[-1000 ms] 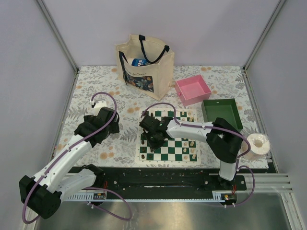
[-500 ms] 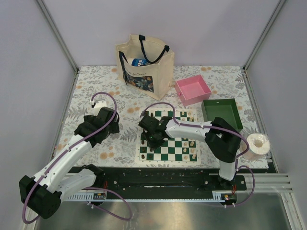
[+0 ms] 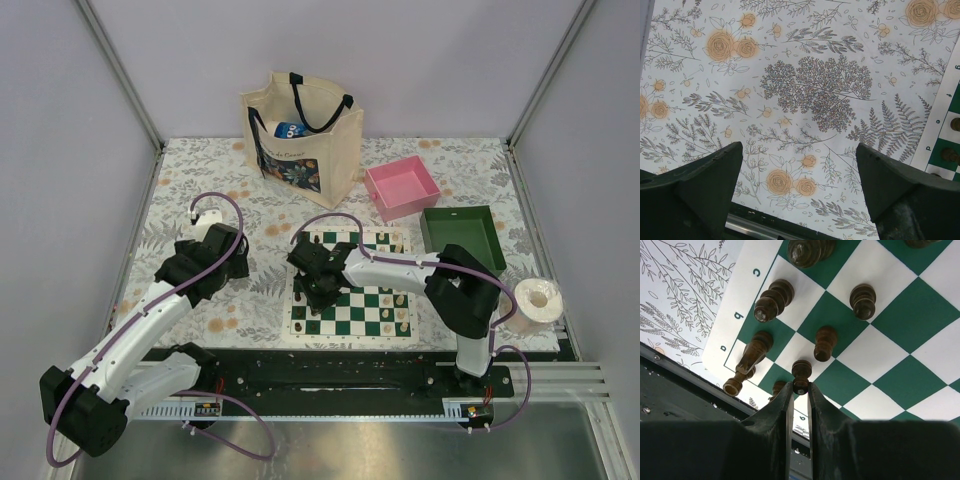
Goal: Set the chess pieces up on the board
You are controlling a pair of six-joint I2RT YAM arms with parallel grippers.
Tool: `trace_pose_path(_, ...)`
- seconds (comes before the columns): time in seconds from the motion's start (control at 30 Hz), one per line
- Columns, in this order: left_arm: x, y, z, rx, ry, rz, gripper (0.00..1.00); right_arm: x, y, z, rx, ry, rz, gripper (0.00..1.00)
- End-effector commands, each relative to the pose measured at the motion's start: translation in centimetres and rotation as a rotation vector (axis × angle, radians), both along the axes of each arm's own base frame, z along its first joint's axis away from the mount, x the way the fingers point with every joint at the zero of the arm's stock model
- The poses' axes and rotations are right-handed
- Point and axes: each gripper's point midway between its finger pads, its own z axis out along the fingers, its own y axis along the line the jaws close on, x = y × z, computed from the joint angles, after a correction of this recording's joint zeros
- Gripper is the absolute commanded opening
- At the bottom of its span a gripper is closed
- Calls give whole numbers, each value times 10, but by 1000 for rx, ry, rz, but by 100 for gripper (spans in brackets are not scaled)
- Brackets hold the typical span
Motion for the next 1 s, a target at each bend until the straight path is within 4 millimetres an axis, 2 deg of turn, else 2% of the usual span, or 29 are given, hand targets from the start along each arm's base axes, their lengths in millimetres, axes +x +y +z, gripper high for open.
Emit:
trace_pose_path(0.0,9,4,15,13,-57,19,99,7,11,5,13,-38,10,21)
trace_pose_path(0.63,10,5,15,15,-59,22,99,10,10,11,15,-55,6,39)
trace_pose_path(0.97,9,5,15,13,-58,23,99,19,5,32,37,-128,-16,45)
